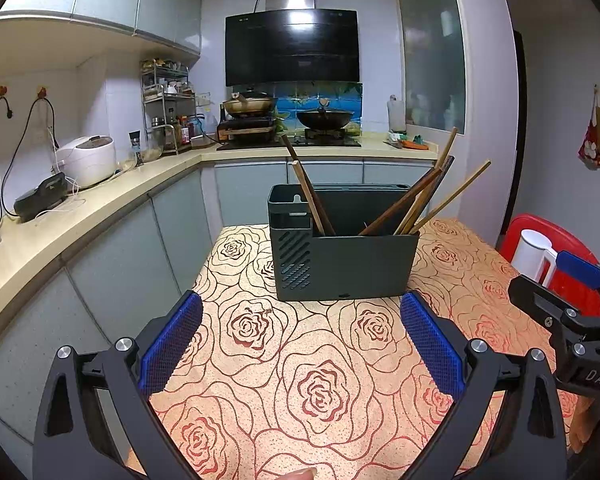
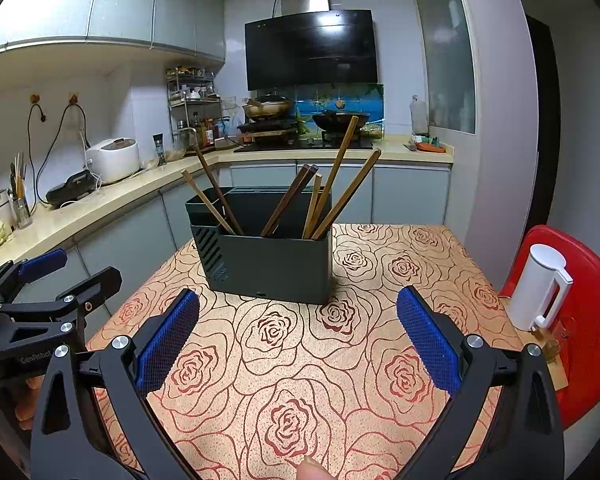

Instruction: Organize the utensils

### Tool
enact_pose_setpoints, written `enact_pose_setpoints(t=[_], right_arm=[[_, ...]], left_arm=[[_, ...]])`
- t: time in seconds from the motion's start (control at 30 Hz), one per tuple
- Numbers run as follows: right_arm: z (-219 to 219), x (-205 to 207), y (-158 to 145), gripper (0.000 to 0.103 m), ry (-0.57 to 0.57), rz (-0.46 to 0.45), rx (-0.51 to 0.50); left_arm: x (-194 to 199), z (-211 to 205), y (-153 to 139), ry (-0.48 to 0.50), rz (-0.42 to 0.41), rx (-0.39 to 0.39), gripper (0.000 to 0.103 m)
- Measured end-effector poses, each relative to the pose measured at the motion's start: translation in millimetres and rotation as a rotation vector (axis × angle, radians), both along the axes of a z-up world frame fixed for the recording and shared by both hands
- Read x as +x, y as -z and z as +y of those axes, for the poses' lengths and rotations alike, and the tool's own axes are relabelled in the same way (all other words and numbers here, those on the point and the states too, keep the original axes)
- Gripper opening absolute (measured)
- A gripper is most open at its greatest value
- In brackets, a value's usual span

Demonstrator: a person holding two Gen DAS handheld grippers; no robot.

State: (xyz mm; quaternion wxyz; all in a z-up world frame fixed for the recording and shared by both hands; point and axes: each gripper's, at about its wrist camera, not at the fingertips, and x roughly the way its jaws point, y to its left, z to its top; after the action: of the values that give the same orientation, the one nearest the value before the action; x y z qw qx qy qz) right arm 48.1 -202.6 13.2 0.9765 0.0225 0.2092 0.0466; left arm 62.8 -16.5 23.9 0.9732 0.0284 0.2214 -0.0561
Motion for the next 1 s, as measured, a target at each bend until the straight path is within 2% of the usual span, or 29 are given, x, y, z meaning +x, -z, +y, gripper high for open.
enact_pose_setpoints(t=[1.0], right_arm=[[2.4, -1.8, -1.2, 0.096, 0.003, -0.02, -0.004]], left_arm=[[-3.0, 1.3, -4.0, -0.003, -0.016, 0.0, 0.096]])
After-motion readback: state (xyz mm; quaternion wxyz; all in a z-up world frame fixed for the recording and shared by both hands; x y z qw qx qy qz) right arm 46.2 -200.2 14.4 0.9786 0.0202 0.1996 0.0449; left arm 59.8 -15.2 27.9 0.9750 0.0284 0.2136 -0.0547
